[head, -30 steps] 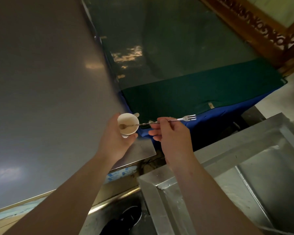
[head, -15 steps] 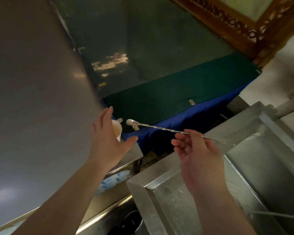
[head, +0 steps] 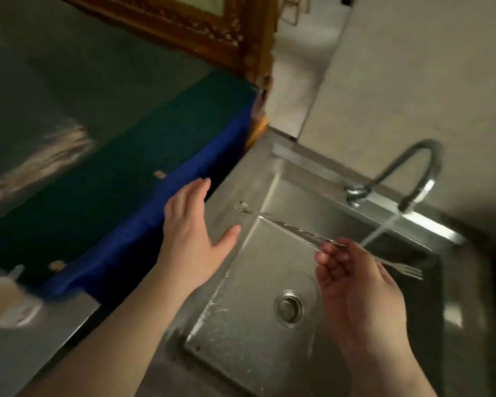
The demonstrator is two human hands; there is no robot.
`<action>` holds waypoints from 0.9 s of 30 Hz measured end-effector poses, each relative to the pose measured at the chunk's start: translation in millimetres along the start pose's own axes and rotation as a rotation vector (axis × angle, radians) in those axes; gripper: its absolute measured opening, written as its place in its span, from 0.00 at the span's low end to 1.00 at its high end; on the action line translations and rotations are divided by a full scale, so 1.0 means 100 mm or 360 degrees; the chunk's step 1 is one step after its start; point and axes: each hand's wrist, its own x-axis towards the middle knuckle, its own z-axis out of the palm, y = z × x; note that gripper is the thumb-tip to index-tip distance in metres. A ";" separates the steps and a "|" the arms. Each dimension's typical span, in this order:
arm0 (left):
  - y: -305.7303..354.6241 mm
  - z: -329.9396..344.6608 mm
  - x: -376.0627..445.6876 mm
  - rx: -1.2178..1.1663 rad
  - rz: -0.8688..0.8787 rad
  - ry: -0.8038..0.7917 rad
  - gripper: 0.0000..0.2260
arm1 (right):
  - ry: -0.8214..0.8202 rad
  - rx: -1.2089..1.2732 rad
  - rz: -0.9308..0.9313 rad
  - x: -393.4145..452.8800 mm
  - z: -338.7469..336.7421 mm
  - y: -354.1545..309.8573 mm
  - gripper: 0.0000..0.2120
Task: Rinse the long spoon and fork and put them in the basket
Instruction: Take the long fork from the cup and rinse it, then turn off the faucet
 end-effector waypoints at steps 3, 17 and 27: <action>0.29 0.36 0.02 -0.0132 0.0016 -0.0157 0.33 | 0.0178 0.0194 -0.0029 0.10 -0.41 -0.16 0.07; 0.84 2.03 0.09 -0.0217 0.0277 -0.0655 0.25 | 0.0697 0.0699 -0.0114 0.76 -1.73 -0.13 0.07; 0.87 2.52 0.20 -0.0491 -0.0115 -0.0792 0.16 | 0.0750 0.0872 0.0087 1.01 -1.78 0.13 0.10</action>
